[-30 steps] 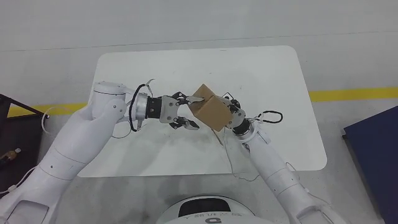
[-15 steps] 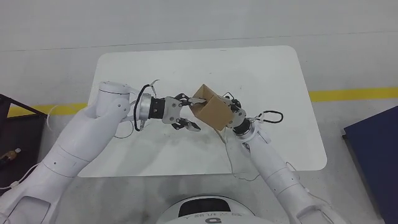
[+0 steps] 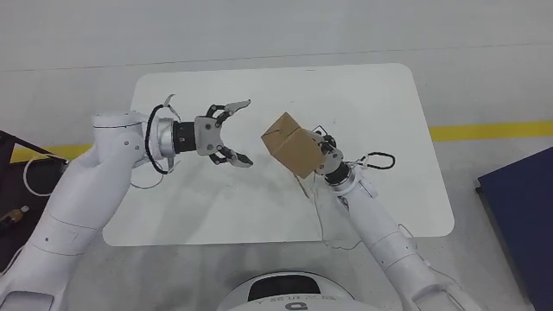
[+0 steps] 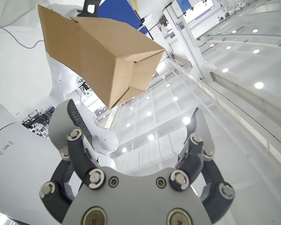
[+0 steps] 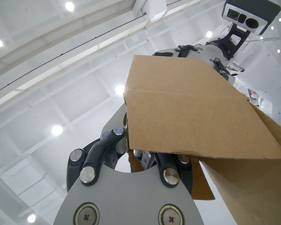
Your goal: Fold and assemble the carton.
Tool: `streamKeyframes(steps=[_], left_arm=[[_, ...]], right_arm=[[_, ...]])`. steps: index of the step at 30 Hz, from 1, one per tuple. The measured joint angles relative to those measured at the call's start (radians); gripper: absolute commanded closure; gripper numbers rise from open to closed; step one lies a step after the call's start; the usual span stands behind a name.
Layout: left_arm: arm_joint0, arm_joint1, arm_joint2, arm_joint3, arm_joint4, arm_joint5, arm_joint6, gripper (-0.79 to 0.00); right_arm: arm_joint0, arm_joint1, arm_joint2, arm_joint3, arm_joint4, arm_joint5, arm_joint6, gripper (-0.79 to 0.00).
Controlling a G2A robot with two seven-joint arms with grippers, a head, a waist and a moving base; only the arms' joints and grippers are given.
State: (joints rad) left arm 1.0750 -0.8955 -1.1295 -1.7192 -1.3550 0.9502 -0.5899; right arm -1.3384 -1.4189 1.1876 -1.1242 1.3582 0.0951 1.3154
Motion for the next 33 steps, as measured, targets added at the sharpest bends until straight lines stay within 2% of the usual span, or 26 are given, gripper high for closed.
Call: streamKeyframes(steps=[8, 11, 14, 17, 21, 23, 27, 30, 33], left_arm=[[0.108, 0.019, -0.132, 0.013, -0.061, -0.075, -0.082, -0.785], [0.147, 0.023, -0.176, 0.052, -0.070, -0.130, -0.114, -0.785], [0.190, 0.029, -0.223, 0.085, -0.063, -0.165, -0.125, -0.785], [0.242, 0.036, -0.287, 0.121, -0.061, -0.216, -0.136, -0.785], [0.324, 0.043, -0.375, 0.139, -0.056, -0.294, -0.150, -0.785], [0.328, 0.044, -0.378, 0.138, -0.056, -0.298, -0.150, -0.785], [0.325, 0.043, -0.375, 0.138, -0.056, -0.294, -0.150, -0.785], [0.325, 0.043, -0.375, 0.138, -0.056, -0.294, -0.150, -0.785], [0.325, 0.043, -0.375, 0.138, -0.056, -0.294, -0.150, -0.785]], right_arm=[[0.000, 0.000, 0.000, 0.001, -0.001, -0.001, -0.001, 0.000], [0.005, 0.011, 0.017, 0.004, -0.090, -0.057, -0.094, 0.000], [0.019, 0.034, 0.042, -0.051, -0.280, -0.032, -0.239, 0.000], [0.045, 0.074, 0.066, -0.171, -0.570, 0.102, -0.328, 0.000], [0.071, 0.120, 0.094, -0.358, -0.897, 0.326, -0.341, 0.000], [0.091, 0.137, 0.077, -0.433, -1.036, 0.412, -0.311, 0.000], [0.181, 0.175, -0.031, -0.560, -1.407, 0.585, -0.180, 0.000], [0.267, 0.194, -0.153, -0.531, -1.625, 0.598, -0.174, 0.000], [0.360, 0.203, -0.276, -0.471, -1.748, 0.602, -0.194, 0.000]])
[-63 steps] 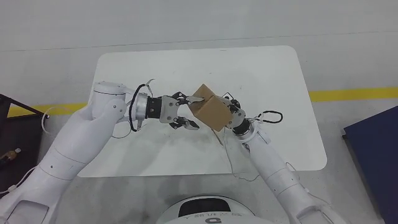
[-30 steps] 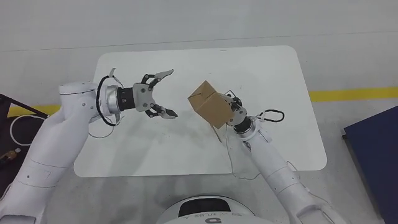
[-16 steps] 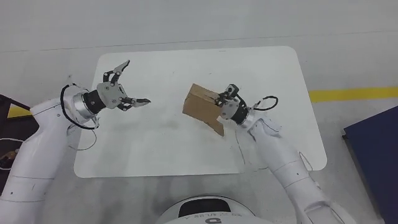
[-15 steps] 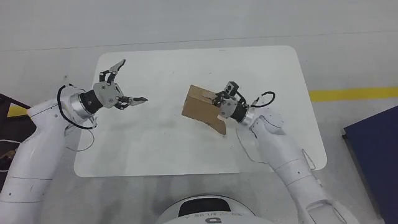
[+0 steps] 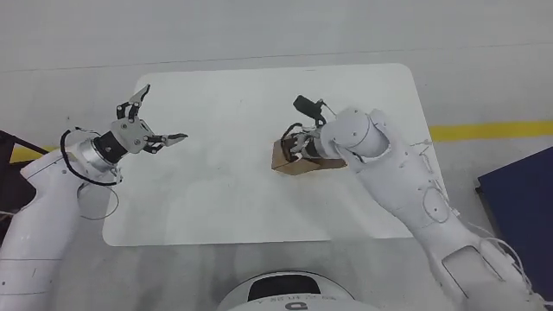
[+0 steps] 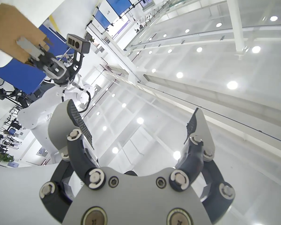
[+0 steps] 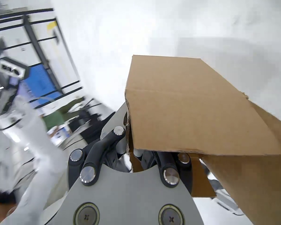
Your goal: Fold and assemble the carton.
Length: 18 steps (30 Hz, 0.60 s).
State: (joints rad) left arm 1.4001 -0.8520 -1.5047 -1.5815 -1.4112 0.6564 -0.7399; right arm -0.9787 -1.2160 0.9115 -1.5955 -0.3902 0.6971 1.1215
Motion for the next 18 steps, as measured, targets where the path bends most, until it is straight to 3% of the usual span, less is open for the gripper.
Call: streamKeyframes(steps=[6, 8, 9, 10, 18], left_arm=[[0.000, 0.000, 0.000, 0.000, 0.000, 0.000, 0.000, -0.785], [0.000, 0.000, 0.000, 0.000, 0.000, 0.000, 0.000, -0.785], [0.000, 0.000, 0.000, 0.000, 0.000, 0.000, 0.000, -0.785], [0.000, 0.000, 0.000, 0.000, 0.000, 0.000, 0.000, -0.785], [0.000, 0.000, 0.000, 0.000, 0.000, 0.000, 0.000, -0.785]], right_arm=[[0.191, 0.002, -0.253, 0.175, -0.107, -0.017, 0.019, -0.025], [0.244, -0.002, -0.313, 0.211, -0.080, -0.033, 0.034, -0.413], [0.279, -0.004, -0.347, 0.225, -0.040, -0.036, 0.038, -0.656], [0.306, -0.005, -0.372, 0.232, -0.009, -0.035, 0.037, -0.785], [0.531, 0.017, -0.614, 0.199, 0.216, 0.044, -0.043, -0.785]])
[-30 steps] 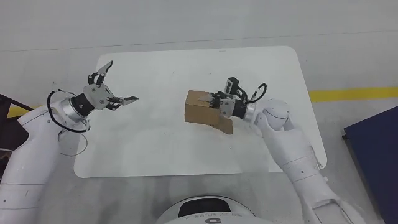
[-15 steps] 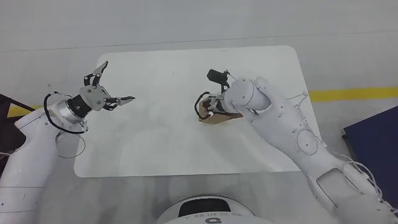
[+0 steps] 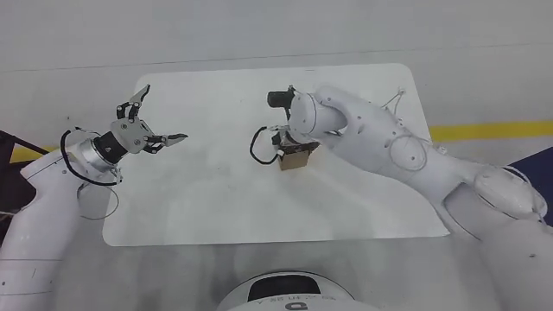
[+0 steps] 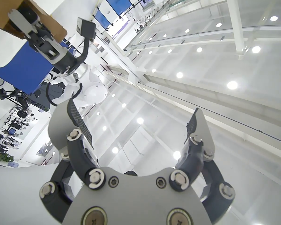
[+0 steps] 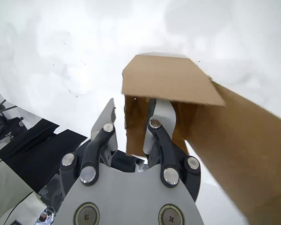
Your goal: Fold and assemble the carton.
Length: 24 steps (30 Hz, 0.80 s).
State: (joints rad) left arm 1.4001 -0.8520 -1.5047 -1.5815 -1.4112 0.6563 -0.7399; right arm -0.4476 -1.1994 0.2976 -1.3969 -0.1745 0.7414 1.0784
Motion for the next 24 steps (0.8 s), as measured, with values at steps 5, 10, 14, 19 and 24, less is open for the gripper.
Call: streamKeyframes(steps=[5, 10, 14, 19, 24], left_arm=[[0.000, 0.000, 0.000, 0.000, 0.000, 0.000, 0.000, -0.785], [0.000, 0.000, 0.000, 0.000, 0.000, 0.000, 0.000, -0.785], [0.000, 0.000, 0.000, 0.000, 0.000, 0.000, 0.000, -0.785], [0.000, 0.000, 0.000, 0.000, 0.000, 0.000, 0.000, -0.785], [0.000, 0.000, 0.000, 0.000, 0.000, 0.000, 0.000, -0.785]], right_arm=[[0.115, 0.042, -0.060, -0.137, 0.158, 0.121, -0.122, -0.785], [0.096, 0.120, 0.078, -0.367, 0.250, 0.269, -0.296, -0.785], [-0.061, 0.191, 0.225, -0.486, 0.239, 0.260, -0.440, -0.785], [-0.311, 0.277, 0.423, -0.603, 0.228, 0.211, -0.574, -0.785], [-0.551, 0.341, 0.592, -0.709, 0.190, 0.175, -0.631, -0.785]])
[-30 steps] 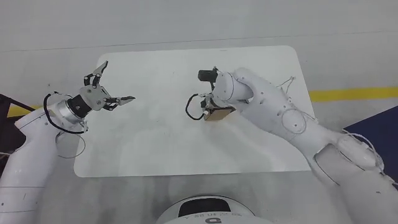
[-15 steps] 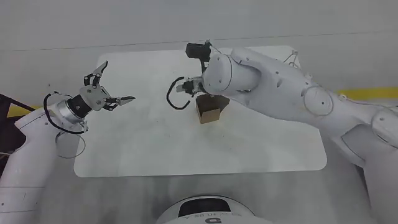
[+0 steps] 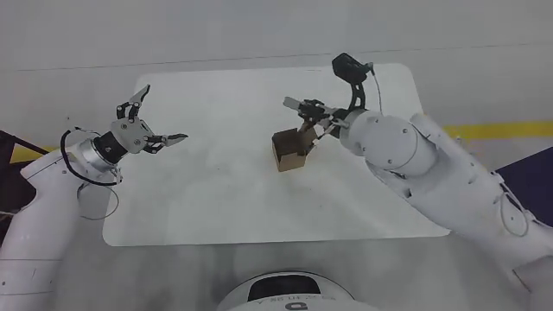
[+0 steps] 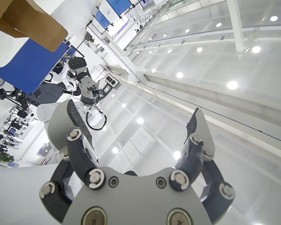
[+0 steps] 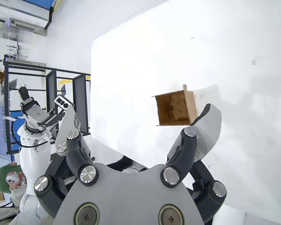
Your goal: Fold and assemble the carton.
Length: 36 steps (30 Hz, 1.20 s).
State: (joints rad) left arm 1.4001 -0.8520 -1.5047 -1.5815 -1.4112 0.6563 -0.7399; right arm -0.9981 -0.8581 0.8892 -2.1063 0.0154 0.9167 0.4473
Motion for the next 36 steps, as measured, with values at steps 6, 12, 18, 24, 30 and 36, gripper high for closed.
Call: streamKeyframes(steps=[6, 12, 18, 24, 30, 36], left_arm=[[0.000, 0.000, 0.000, 0.000, 0.000, 0.000, 0.000, -0.785], [0.000, 0.000, 0.000, 0.000, 0.000, 0.000, 0.000, -0.785], [0.000, 0.000, 0.000, 0.000, 0.000, 0.000, 0.000, -0.785], [0.000, 0.000, 0.000, 0.000, 0.000, 0.000, 0.000, -0.785], [0.000, 0.000, 0.000, 0.000, 0.000, 0.000, 0.000, -0.785], [0.000, 0.000, 0.000, 0.000, 0.000, 0.000, 0.000, -0.785]], right_arm=[[-0.194, 0.035, 0.055, 0.023, -0.053, -0.071, 0.007, -0.785], [-0.263, 0.035, 0.033, 0.049, -0.042, -0.078, 0.052, -0.714], [-0.259, 0.009, -0.024, 0.116, -0.004, -0.132, 0.047, -0.705], [-0.261, -0.027, -0.064, 0.174, 0.069, -0.257, -0.047, -0.785], [-0.243, -0.064, -0.106, 0.237, 0.088, -0.352, -0.144, -0.785], [-0.226, -0.091, -0.090, 0.319, 0.180, -0.491, -0.171, -0.785]])
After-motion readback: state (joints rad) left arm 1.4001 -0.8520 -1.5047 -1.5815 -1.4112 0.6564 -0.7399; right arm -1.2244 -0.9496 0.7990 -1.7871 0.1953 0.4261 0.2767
